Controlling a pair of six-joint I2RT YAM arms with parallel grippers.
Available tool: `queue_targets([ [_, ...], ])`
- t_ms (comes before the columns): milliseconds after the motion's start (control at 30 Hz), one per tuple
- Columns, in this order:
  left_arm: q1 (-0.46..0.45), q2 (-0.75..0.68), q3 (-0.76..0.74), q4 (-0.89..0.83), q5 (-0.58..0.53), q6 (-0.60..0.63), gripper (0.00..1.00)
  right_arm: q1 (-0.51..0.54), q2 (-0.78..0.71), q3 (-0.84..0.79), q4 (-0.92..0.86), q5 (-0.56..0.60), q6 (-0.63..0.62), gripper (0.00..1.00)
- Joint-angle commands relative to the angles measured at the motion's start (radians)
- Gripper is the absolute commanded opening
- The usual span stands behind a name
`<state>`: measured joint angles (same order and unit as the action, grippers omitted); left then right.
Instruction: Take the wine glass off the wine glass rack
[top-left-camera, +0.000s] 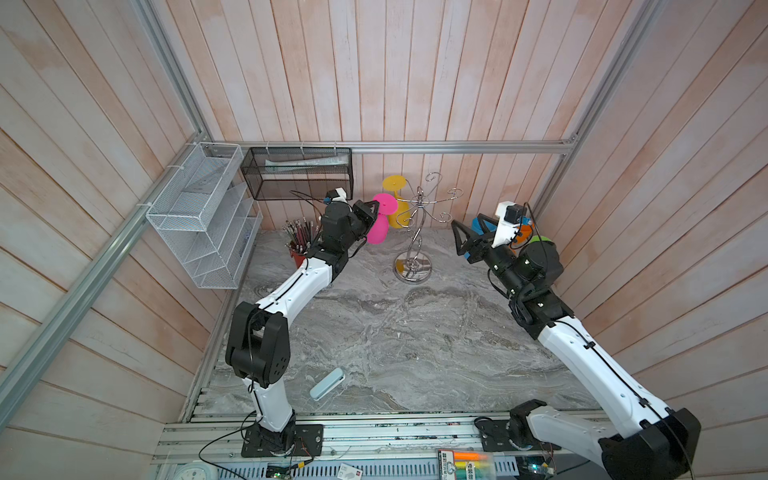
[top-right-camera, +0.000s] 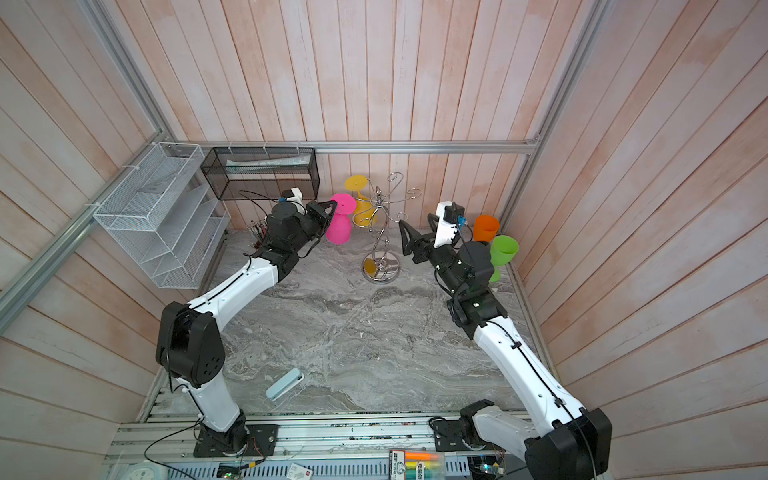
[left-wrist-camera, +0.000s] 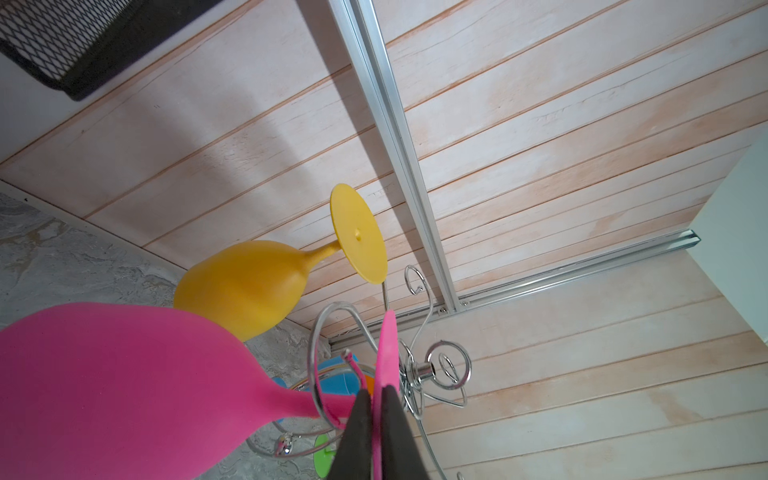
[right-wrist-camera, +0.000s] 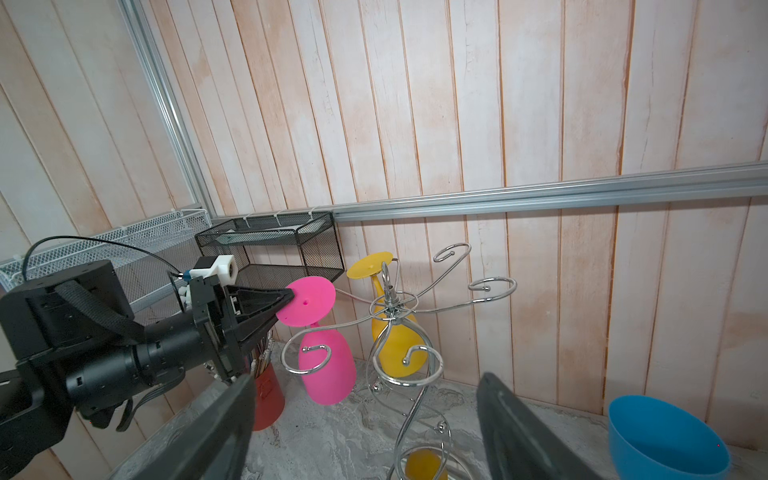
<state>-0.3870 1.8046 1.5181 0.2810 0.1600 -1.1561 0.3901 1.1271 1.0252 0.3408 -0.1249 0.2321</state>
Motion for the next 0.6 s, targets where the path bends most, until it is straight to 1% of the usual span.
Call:
queue_targets([
  [0,0.005,-0.036,0.018,0.032,0.004,0.005,0.08,-0.002,0.009,0.017,0.004,0.002,-0.003,0.84],
  [67,0.008,-0.037,0.019,0.031,0.000,0.007,0.05,-0.002,0.007,0.016,0.004,-0.001,-0.001,0.84],
  [133,0.012,-0.037,0.020,0.028,-0.004,0.009,0.04,-0.001,0.005,0.016,0.004,0.000,-0.001,0.84],
  [233,0.020,-0.032,0.023,0.025,-0.008,0.009,0.00,-0.001,0.004,0.016,0.004,0.001,-0.002,0.84],
  [567,0.033,0.018,0.094,0.012,-0.023,0.007,0.00,-0.001,0.009,0.016,0.004,0.001,-0.001,0.84],
])
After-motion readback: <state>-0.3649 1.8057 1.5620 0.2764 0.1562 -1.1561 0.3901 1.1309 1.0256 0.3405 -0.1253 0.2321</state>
